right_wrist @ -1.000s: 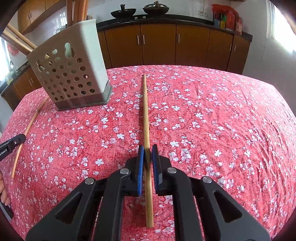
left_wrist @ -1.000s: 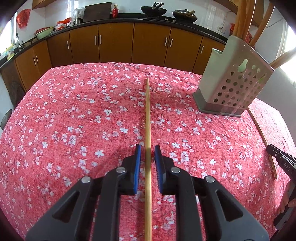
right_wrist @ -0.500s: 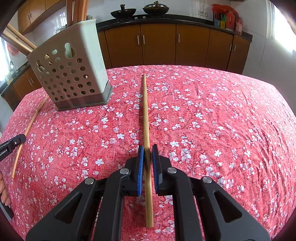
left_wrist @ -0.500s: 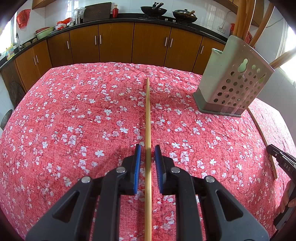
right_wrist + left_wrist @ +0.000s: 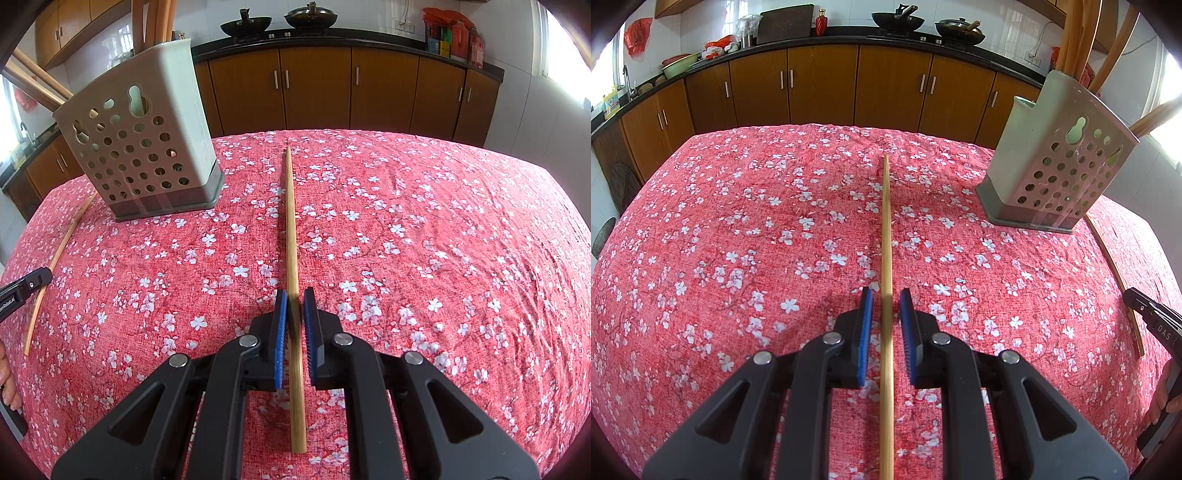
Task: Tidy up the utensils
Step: 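Hold the grasped chopsticks closed in both tools on the table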
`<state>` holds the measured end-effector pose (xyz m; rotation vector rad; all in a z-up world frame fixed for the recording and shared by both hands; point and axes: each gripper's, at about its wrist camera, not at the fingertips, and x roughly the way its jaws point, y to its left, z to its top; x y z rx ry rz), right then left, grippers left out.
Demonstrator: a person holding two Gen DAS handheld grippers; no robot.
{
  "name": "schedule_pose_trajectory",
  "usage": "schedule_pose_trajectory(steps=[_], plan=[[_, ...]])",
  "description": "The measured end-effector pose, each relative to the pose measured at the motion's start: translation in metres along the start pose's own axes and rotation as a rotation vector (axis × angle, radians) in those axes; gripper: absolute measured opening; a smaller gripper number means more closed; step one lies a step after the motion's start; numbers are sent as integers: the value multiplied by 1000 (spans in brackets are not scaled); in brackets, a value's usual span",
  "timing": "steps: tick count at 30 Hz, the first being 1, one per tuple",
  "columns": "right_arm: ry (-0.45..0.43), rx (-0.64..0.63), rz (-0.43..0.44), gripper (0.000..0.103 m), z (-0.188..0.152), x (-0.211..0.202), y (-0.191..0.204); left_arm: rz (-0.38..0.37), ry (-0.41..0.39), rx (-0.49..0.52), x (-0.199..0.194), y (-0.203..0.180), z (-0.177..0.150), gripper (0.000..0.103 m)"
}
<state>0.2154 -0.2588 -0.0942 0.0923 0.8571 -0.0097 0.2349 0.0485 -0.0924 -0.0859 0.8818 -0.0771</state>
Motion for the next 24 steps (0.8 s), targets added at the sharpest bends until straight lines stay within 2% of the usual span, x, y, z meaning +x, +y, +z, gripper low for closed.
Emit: schedule_pose_trajectory(steps=[24], plan=[[3, -3, -3, 11, 0, 0, -1, 5, 2, 2, -1, -1, 2, 17]])
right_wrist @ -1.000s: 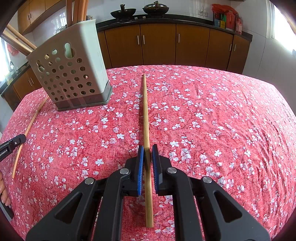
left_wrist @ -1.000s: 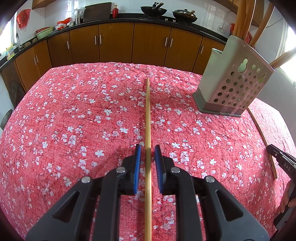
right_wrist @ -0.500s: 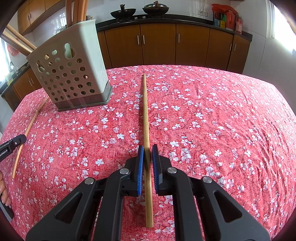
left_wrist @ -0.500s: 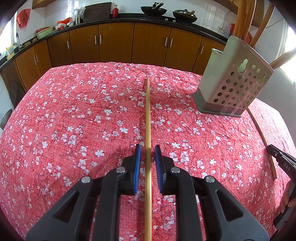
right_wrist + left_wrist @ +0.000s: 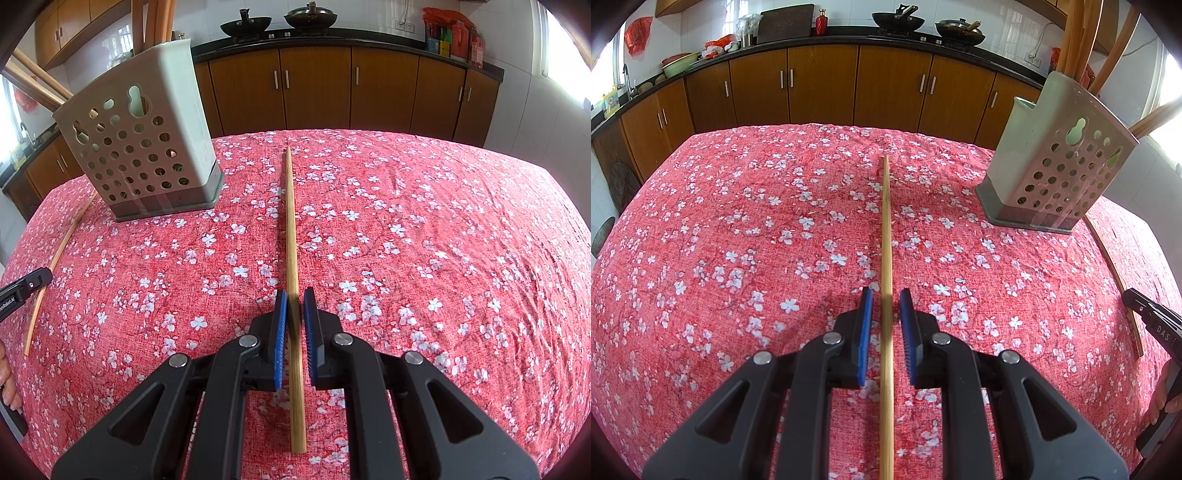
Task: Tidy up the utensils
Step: 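Hold the grasped chopsticks closed in both tools on the table, then lift both held chopsticks upright and carry them above the holder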
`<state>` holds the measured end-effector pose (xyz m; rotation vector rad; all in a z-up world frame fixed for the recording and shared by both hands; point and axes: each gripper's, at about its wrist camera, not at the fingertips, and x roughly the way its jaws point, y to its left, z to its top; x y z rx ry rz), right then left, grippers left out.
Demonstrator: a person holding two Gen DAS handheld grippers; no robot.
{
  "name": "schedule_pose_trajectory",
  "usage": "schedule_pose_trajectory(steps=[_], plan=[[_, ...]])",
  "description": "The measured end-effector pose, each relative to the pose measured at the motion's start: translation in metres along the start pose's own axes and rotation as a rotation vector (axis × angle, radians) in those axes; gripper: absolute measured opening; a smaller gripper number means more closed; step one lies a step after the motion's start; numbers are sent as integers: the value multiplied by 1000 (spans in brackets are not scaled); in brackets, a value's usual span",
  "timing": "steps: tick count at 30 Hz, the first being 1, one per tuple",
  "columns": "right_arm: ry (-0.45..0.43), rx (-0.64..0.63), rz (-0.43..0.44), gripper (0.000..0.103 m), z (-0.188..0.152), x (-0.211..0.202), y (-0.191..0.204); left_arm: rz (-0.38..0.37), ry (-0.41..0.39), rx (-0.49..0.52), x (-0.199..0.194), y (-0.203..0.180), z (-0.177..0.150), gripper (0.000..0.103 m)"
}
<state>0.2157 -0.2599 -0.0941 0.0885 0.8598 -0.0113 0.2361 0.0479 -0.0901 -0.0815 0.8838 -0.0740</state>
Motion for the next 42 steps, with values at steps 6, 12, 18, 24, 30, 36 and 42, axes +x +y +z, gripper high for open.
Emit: schedule_pose_trajectory(steps=[6, 12, 18, 24, 30, 36, 42], plan=[[0, 1, -2, 11, 0, 0, 2, 12, 5, 34, -8, -5, -8, 17], [0, 11, 7, 11, -4, -5, 1, 9, 11, 48, -18, -8, -19, 17], [-1, 0, 2, 8, -10, -12, 2, 15, 17, 65, -21, -8, -22, 8], [-89, 7, 10, 8, -14, -48, -5, -5, -29, 56, -44, -2, -18, 7], [-207, 26, 23, 8, 1, -90, -10, -40, -150, 40, -88, -3, 4, 7], [-279, 46, 42, 8, 21, -115, -21, -59, -246, 36, -120, -12, 28, 7], [-333, 64, 66, 8, 32, -126, -21, -87, -289, 33, -137, -18, 45, 7]])
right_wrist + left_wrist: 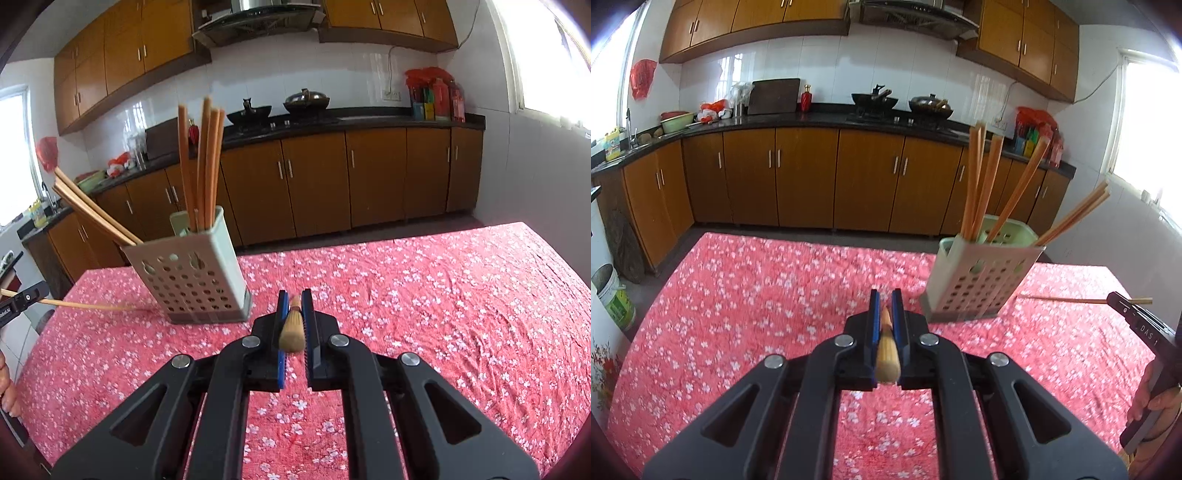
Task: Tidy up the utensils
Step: 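Lift both held chopsticks upright and carry them above the holder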
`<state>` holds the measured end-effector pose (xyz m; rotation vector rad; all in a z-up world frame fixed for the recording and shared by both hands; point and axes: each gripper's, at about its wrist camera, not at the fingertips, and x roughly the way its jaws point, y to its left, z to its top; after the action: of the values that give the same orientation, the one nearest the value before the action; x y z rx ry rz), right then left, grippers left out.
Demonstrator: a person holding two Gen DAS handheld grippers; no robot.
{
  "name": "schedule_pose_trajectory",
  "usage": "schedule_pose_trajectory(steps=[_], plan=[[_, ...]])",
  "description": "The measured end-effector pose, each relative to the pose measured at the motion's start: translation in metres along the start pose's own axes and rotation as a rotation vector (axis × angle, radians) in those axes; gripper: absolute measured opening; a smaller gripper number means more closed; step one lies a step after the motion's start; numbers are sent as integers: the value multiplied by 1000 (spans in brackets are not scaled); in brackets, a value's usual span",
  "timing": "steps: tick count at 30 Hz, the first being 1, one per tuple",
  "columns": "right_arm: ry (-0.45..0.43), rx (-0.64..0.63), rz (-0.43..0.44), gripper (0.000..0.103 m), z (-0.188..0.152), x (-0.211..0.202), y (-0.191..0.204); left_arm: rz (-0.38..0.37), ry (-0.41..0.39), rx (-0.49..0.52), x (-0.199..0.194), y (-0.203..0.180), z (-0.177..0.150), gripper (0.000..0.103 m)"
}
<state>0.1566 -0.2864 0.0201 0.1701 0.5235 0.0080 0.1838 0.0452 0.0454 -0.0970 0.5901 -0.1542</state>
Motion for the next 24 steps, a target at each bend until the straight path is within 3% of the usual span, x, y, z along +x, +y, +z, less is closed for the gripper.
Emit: schedule_pose_trajectory(steps=[8, 15, 24], plan=[[-92, 13, 62, 8, 28, -25, 10, -46, -52, 23, -19, -7, 23, 7], [-196, 0, 154, 8, 65, -49, 32, -137, -97, 33, -35, -26, 45, 7], [-415, 21, 195, 8, 117, -70, 56, -196, -273, 11, -55, -66, 104, 7]])
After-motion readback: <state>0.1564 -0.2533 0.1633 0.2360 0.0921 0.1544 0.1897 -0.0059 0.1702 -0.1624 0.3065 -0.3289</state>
